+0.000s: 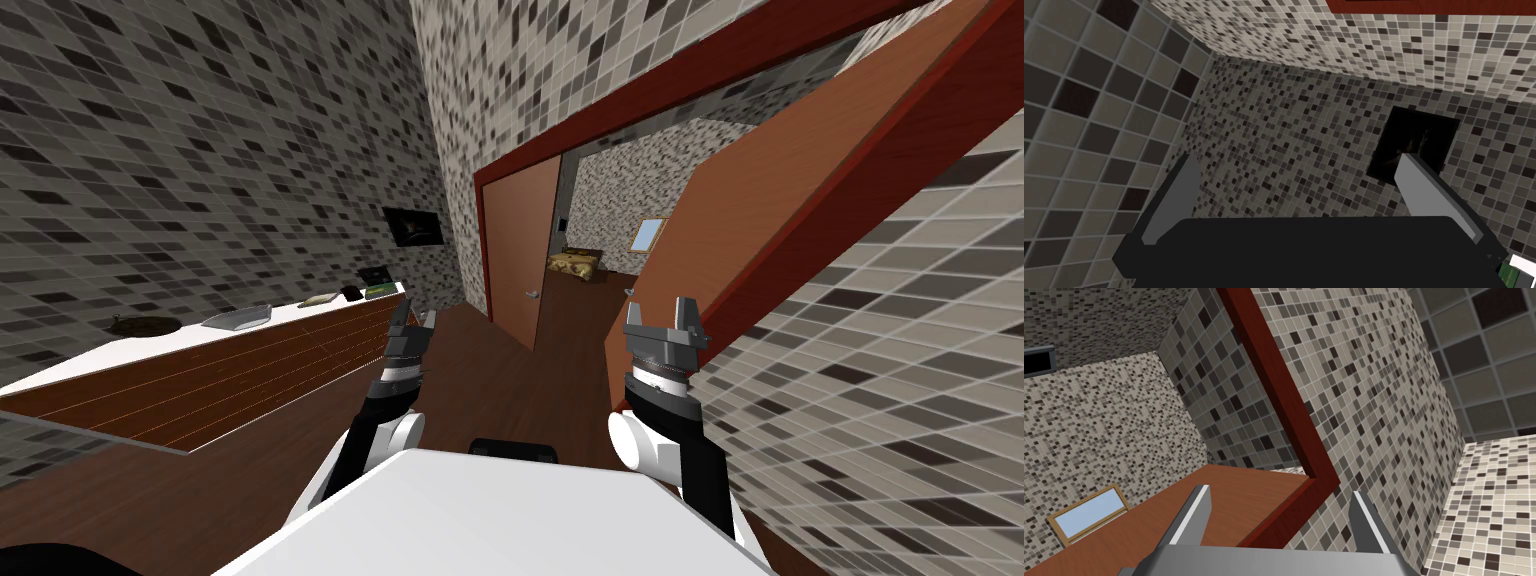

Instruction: Push the door open

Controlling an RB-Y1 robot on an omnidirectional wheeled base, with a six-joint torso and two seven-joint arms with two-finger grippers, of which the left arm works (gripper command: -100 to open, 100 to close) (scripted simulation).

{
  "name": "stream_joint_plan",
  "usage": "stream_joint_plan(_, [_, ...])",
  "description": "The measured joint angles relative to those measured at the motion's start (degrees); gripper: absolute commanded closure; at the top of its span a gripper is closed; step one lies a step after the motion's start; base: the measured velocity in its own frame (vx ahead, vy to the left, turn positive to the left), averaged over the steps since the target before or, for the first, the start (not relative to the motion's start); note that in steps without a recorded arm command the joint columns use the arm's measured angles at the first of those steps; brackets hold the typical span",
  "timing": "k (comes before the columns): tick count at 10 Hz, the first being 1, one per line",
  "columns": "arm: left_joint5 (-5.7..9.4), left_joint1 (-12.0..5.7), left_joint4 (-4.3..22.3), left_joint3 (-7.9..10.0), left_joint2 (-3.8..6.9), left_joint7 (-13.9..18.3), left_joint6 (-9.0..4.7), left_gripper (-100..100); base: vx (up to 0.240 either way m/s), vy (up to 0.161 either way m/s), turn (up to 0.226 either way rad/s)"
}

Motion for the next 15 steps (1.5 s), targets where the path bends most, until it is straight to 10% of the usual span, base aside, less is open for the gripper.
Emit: stream_joint_plan(15, [-0.72,-5.24,17.2,-3.92,2.10,0.5,-2.98,-100,0.119,0.015,-0.068])
